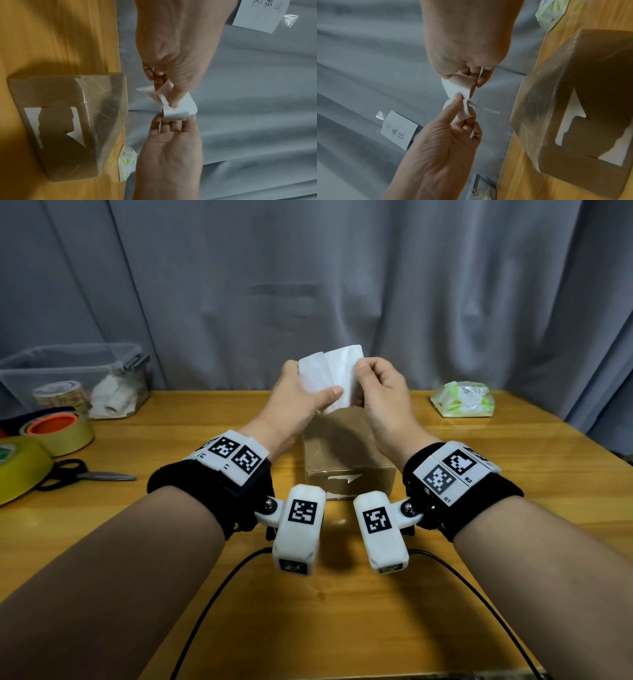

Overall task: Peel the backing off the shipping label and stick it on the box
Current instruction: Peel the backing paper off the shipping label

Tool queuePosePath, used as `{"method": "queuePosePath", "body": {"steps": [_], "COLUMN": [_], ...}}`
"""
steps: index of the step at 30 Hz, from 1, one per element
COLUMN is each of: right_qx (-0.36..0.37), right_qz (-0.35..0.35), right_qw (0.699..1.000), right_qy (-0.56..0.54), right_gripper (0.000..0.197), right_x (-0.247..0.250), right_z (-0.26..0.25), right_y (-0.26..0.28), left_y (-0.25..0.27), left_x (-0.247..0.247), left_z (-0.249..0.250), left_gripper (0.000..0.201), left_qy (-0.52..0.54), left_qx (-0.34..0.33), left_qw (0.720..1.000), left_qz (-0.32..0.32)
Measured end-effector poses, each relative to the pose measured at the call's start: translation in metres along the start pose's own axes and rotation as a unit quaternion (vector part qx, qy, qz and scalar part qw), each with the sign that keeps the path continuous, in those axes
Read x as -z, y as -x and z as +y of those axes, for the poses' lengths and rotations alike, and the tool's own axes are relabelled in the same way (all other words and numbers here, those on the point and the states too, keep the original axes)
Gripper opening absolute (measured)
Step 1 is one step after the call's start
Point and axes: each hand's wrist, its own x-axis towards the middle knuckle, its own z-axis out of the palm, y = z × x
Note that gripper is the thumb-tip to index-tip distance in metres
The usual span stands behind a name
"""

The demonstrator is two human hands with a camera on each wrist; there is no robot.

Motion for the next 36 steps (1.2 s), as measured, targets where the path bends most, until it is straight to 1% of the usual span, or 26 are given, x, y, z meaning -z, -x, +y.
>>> {"method": "queuePosePath", "body": {"steps": [2,3,4,6,9,11,14,17,20,24,28,36], "right_qx": [-0.016,-0.016,-0.014,-0.011,-0.015,-0.015,-0.011,-0.016,-0.014,-0.010,-0.005,-0.005], "right_qz": [-0.014,-0.029,-0.046,-0.055,-0.021,-0.007,0.013,0.027,0.028,0.015,0.009,0.002], "right_qw": [0.999,0.999,0.999,0.998,1.000,1.000,1.000,0.999,1.000,1.000,1.000,0.999], "right_qy": [-0.026,-0.022,-0.015,-0.005,0.003,0.010,0.010,-0.010,-0.006,0.018,0.026,0.032], "right_gripper": [0.022,0.019,0.017,0.020,0.018,0.018,0.023,0.029,0.028,0.027,0.027,0.028], "right_x": [0.001,0.002,0.002,0.003,0.005,0.007,0.008,0.006,0.006,0.007,0.006,0.004], "right_z": [0.000,0.000,-0.001,-0.002,-0.005,-0.005,-0.004,-0.002,-0.001,-0.002,-0.002,-0.005], "right_y": [0.001,0.003,0.005,0.005,0.002,-0.001,-0.003,-0.005,-0.005,-0.001,0.002,0.000], "left_y": [-0.001,-0.001,-0.002,-0.001,0.000,-0.001,-0.003,-0.004,-0.006,-0.009,-0.013,-0.017], "left_x": [0.001,0.001,0.001,0.002,0.005,0.007,0.009,0.010,0.011,0.014,0.020,0.027], "left_z": [0.002,0.003,0.003,0.003,0.001,0.001,0.001,0.001,-0.005,-0.014,-0.022,-0.027], "left_gripper": [0.050,0.050,0.050,0.052,0.052,0.050,0.049,0.048,0.048,0.046,0.048,0.043], "left_qy": [0.012,0.016,0.016,0.022,0.045,0.055,0.061,0.063,0.048,0.019,0.006,-0.074], "left_qx": [-0.006,-0.005,-0.001,0.011,0.030,0.033,0.034,0.028,0.024,0.024,0.029,0.011], "left_qw": [1.000,0.999,0.999,0.999,0.999,0.998,0.998,0.997,0.997,0.996,0.996,0.990], "left_qz": [0.024,0.032,0.035,0.026,-0.005,-0.009,-0.003,0.027,0.058,0.084,0.085,0.117]}}
